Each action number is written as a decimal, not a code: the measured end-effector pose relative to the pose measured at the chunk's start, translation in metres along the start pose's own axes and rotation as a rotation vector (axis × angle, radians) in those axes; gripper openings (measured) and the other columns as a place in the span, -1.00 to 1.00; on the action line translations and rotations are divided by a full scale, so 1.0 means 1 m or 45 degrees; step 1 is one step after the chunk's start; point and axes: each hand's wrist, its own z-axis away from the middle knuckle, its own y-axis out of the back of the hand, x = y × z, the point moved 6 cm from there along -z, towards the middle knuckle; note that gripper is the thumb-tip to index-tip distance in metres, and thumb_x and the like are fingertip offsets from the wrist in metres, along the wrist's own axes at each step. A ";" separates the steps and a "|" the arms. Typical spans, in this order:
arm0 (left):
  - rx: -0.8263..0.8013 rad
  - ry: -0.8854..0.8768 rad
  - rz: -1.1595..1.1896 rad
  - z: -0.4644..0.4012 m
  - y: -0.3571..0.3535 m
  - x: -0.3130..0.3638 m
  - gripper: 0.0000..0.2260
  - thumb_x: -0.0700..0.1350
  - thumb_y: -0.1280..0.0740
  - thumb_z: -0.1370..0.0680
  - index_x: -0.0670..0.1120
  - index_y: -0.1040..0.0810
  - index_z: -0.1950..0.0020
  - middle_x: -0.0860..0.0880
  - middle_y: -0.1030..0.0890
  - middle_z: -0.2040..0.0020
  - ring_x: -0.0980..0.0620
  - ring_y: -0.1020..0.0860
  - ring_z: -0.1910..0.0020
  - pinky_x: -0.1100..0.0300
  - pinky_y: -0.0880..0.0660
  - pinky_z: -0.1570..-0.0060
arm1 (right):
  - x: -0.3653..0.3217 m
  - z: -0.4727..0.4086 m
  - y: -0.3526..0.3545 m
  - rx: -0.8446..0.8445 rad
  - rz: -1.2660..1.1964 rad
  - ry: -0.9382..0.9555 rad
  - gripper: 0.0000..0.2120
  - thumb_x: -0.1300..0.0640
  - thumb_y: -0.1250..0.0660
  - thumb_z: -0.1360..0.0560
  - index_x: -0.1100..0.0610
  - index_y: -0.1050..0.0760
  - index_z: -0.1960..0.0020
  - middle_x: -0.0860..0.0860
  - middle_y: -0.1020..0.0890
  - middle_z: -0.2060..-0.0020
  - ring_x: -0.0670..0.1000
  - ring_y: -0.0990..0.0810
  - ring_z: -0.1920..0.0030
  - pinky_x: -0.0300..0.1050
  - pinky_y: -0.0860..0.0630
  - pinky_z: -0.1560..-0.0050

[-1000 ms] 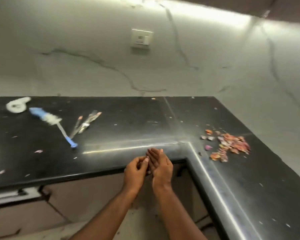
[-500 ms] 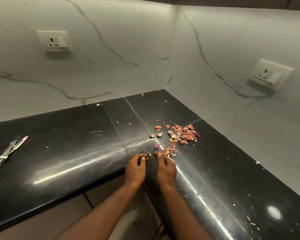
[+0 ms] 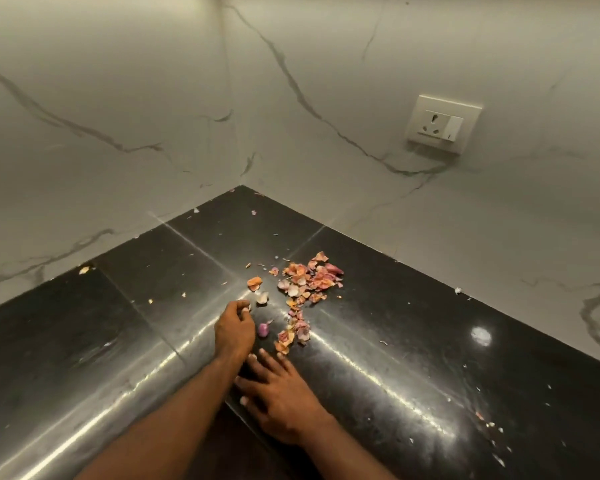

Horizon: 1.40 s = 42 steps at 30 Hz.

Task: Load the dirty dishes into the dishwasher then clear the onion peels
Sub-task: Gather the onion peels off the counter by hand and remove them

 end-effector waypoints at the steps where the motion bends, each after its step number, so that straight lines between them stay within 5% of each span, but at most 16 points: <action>1: -0.022 -0.025 0.008 -0.009 -0.001 0.002 -0.77 -0.14 -0.24 -0.69 -0.05 -0.62 -0.28 -0.08 -0.66 -0.21 -0.05 -0.58 -0.17 0.12 -0.45 -0.11 | -0.004 -0.006 -0.006 -0.026 0.040 0.011 -0.49 -0.25 0.06 -0.70 -0.21 -0.15 -0.62 0.00 -0.01 -0.68 0.06 0.17 -0.67 0.15 0.28 -0.61; 4: -0.052 -0.102 0.047 -0.034 -0.002 0.010 -0.79 -0.15 -0.24 -0.68 -0.06 -0.63 -0.23 -0.09 -0.67 -0.16 -0.08 -0.59 -0.14 0.09 -0.47 -0.09 | 0.008 -0.028 -0.018 -0.019 0.154 -0.079 -0.44 -0.34 0.11 -0.68 -0.24 -0.08 -0.64 0.01 -0.03 -0.68 0.10 0.14 -0.67 0.14 0.39 -0.58; 6: -0.061 -0.149 0.058 -0.050 -0.001 0.013 -0.81 -0.14 -0.24 -0.68 -0.05 -0.62 -0.19 -0.10 -0.67 -0.11 -0.10 -0.60 -0.10 0.06 -0.48 -0.05 | 0.033 -0.040 -0.016 -0.012 0.220 -0.313 -0.42 -0.36 0.08 -0.68 -0.18 -0.20 -0.63 0.04 -0.20 -0.64 0.13 -0.02 -0.66 0.18 0.22 -0.57; 10: -0.094 -0.248 -0.014 -0.075 -0.009 0.011 -0.80 -0.14 -0.25 -0.68 -0.09 -0.58 -0.26 -0.12 -0.62 -0.22 -0.09 -0.54 -0.20 0.01 -0.47 -0.18 | 0.079 -0.046 0.014 0.055 0.183 -0.551 -0.34 -0.30 0.18 -0.68 -0.03 0.03 -0.70 0.01 0.10 -0.68 0.09 0.34 -0.63 0.15 0.39 -0.56; 13: -0.074 -0.310 -0.225 -0.087 -0.018 0.002 -0.70 -0.06 -0.27 -0.66 -0.12 -0.49 -0.37 -0.18 -0.55 -0.33 -0.18 -0.47 -0.35 -0.12 -0.40 -0.35 | 0.091 -0.044 0.045 0.288 -0.009 -0.516 -0.46 -0.16 0.02 -0.72 -0.01 -0.23 -0.64 -0.08 -0.07 -0.66 -0.03 0.19 -0.66 0.06 0.24 -0.64; 17: -0.306 -0.318 -0.829 -0.093 -0.042 -0.021 -0.30 0.29 0.00 -0.68 -0.14 -0.05 -0.67 -0.22 -0.02 -0.69 -0.20 0.04 -0.67 -0.20 0.09 -0.60 | 0.119 -0.019 0.067 0.698 -0.423 -0.705 -0.45 0.09 -0.22 -0.68 -0.11 -0.21 -0.64 -0.22 -0.03 -0.65 -0.16 -0.21 -0.58 -0.20 -0.24 -0.55; 20: -0.442 -0.473 -0.886 -0.075 -0.062 -0.015 -0.23 0.37 0.18 -0.65 -0.12 0.13 -0.69 -0.17 0.15 -0.70 -0.14 0.22 -0.67 -0.12 0.28 -0.58 | 0.144 -0.002 0.056 0.654 -0.348 -1.043 -0.34 -0.05 -0.13 -0.72 0.00 0.12 -0.70 -0.10 0.24 -0.65 -0.06 0.06 -0.65 -0.15 -0.01 -0.60; 23: -0.649 -0.750 -0.692 -0.043 -0.091 0.013 -0.32 0.31 0.12 -0.69 -0.03 0.11 -0.71 -0.02 0.11 -0.70 0.02 0.17 -0.67 0.00 0.16 -0.64 | 0.157 0.004 0.036 0.380 -0.228 -1.386 -0.23 -0.26 0.06 -0.70 0.14 0.34 -0.66 0.08 0.33 -0.63 0.06 0.34 -0.63 0.01 0.30 -0.61; 27: -0.906 -0.744 -0.014 -0.021 -0.114 0.044 -0.45 0.28 -0.05 -0.70 0.16 -0.13 -0.68 0.12 -0.22 -0.65 0.22 -0.16 -0.61 0.16 -0.16 -0.59 | 0.146 -0.020 0.031 0.340 -0.375 -1.026 -0.32 -0.31 0.20 -0.65 -0.05 0.33 -0.64 -0.05 0.22 -0.67 -0.11 0.31 -0.63 -0.12 0.31 -0.60; 30: -0.632 -0.658 0.227 -0.047 -0.091 0.049 -0.50 0.26 -0.06 -0.69 0.13 -0.35 -0.60 0.13 -0.40 -0.55 0.32 -0.31 -0.51 0.35 -0.25 -0.47 | 0.147 -0.031 0.056 0.582 -0.613 -0.836 -0.48 -0.15 -0.01 -0.74 -0.17 -0.01 -0.67 -0.16 -0.12 -0.65 -0.18 -0.04 -0.63 -0.15 0.02 -0.62; 32: -0.386 -0.521 0.245 -0.074 -0.068 0.030 -0.53 0.20 -0.07 -0.69 0.09 -0.43 -0.54 0.08 -0.46 -0.50 0.24 -0.37 -0.48 0.26 -0.28 -0.48 | 0.163 -0.034 0.076 0.736 -0.650 -0.925 -0.50 -0.13 -0.05 -0.74 -0.11 -0.15 -0.66 -0.11 -0.25 -0.61 -0.11 -0.17 -0.61 -0.11 -0.10 -0.60; 35: -0.250 -0.350 0.244 -0.095 -0.051 0.001 -0.51 0.23 -0.07 -0.67 0.06 -0.44 -0.52 0.04 -0.47 -0.49 0.05 -0.41 -0.47 0.04 -0.35 -0.50 | 0.201 -0.050 0.093 0.691 -0.661 -1.077 -0.42 -0.17 -0.02 -0.73 0.01 -0.05 -0.68 -0.03 -0.12 -0.66 -0.03 -0.06 -0.65 -0.04 -0.02 -0.60; 39: -0.327 -0.462 0.127 -0.092 -0.059 0.009 -0.54 0.22 -0.10 -0.67 0.10 -0.45 -0.50 0.09 -0.50 -0.42 0.17 -0.43 -0.39 0.29 -0.31 -0.37 | 0.252 -0.089 0.100 0.437 -0.567 -1.139 -0.29 -0.28 0.06 -0.70 0.07 0.14 -0.69 0.03 0.14 -0.67 0.02 0.16 -0.66 0.10 0.11 -0.65; 42: -0.360 -0.472 0.117 -0.094 -0.060 0.008 -0.54 0.24 -0.10 -0.67 0.10 -0.45 -0.50 0.09 -0.52 -0.41 0.17 -0.45 -0.39 0.14 -0.40 -0.41 | 0.262 -0.121 0.105 0.318 -0.649 -1.034 -0.35 -0.24 0.03 -0.72 0.02 0.05 -0.70 0.00 0.10 -0.68 0.03 0.07 -0.67 0.10 0.04 -0.64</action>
